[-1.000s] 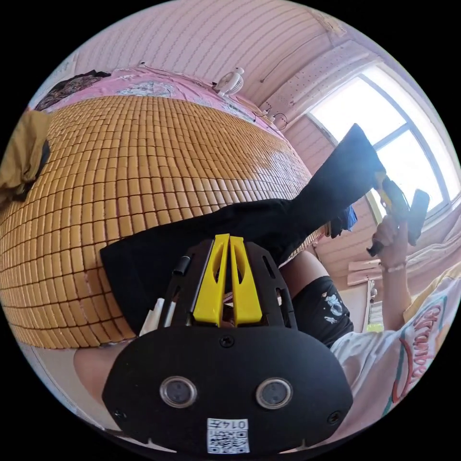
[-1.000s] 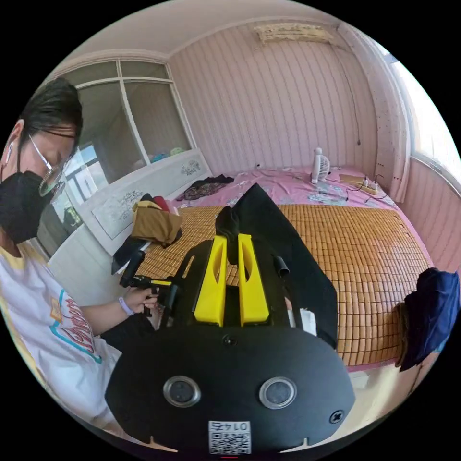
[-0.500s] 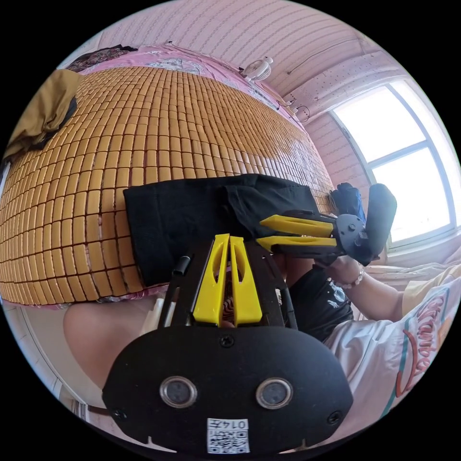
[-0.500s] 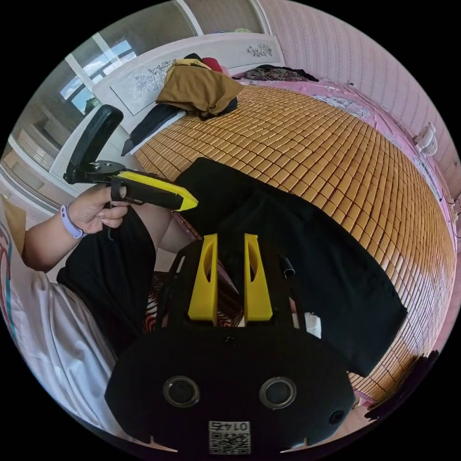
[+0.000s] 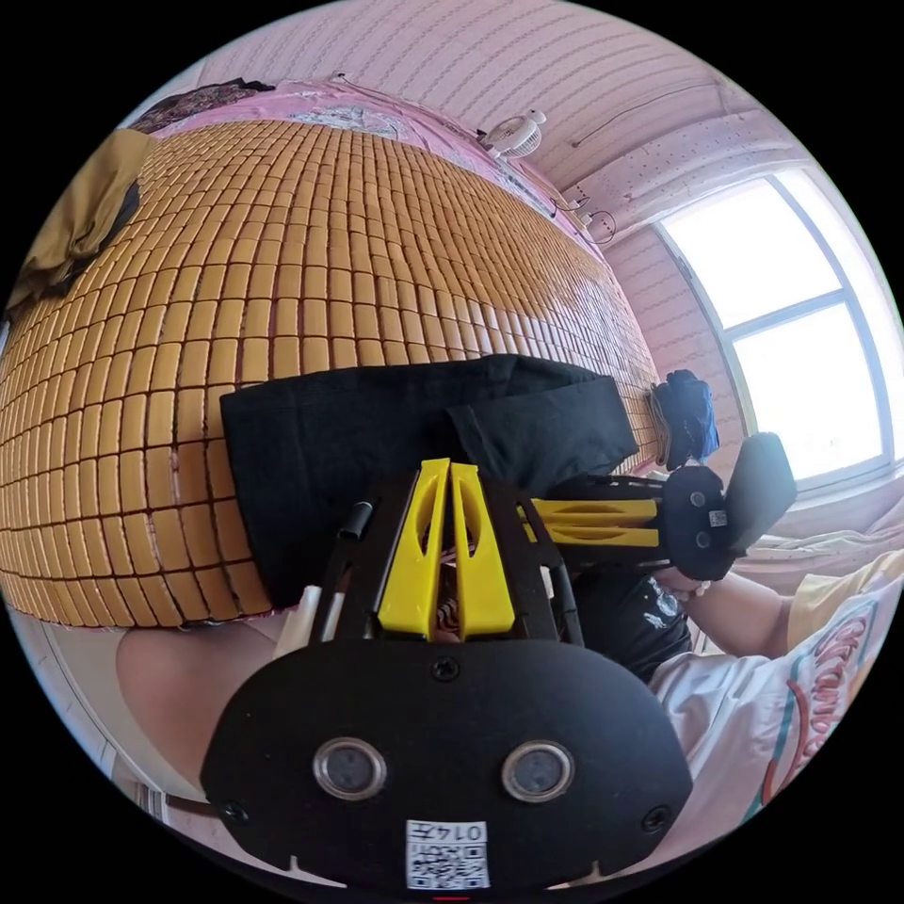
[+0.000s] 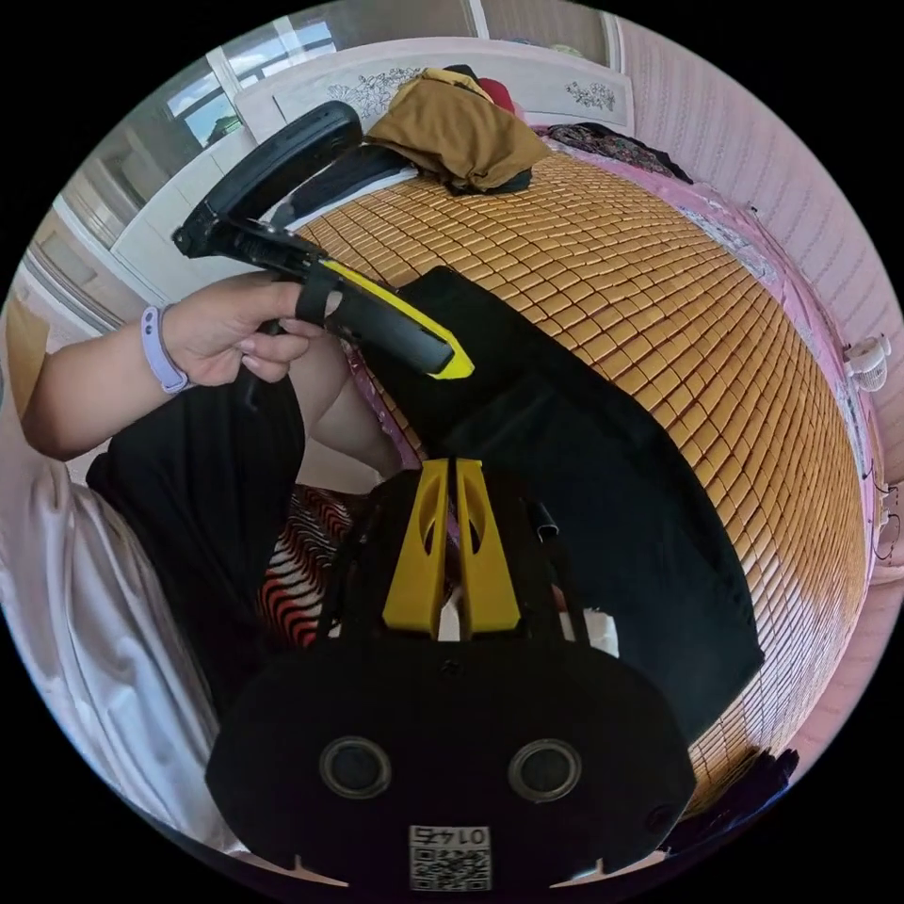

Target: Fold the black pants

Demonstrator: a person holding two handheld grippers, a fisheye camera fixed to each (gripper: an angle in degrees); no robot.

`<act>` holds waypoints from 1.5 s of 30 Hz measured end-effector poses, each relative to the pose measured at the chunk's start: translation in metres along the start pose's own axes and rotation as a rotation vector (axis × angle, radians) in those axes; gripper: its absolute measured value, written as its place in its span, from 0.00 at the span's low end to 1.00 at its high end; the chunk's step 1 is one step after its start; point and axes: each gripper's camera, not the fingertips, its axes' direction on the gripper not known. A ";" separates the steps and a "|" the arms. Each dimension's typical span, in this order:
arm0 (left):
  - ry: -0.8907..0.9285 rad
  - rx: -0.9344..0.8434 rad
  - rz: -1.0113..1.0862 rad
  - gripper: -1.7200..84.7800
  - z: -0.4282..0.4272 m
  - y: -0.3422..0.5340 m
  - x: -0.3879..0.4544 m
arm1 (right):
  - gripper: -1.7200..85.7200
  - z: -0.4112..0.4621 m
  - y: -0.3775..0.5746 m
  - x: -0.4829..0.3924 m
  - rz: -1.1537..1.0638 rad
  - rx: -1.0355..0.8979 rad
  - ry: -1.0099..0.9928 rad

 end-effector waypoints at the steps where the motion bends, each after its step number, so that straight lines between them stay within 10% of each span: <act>1: 0.008 0.000 -0.005 0.02 0.002 -0.001 0.000 | 0.03 0.004 -0.002 -0.001 0.001 -0.010 0.002; 14: -0.010 -0.052 -0.028 0.09 0.038 -0.014 0.017 | 0.15 0.024 -0.016 -0.019 0.014 0.018 0.087; 30: -0.138 -0.045 0.068 0.04 0.060 -0.002 0.056 | 0.06 0.022 -0.005 0.002 0.041 0.053 0.166; 45: -0.166 0.265 0.340 0.01 0.007 0.010 0.147 | 0.05 -0.083 0.046 0.074 0.179 0.310 0.018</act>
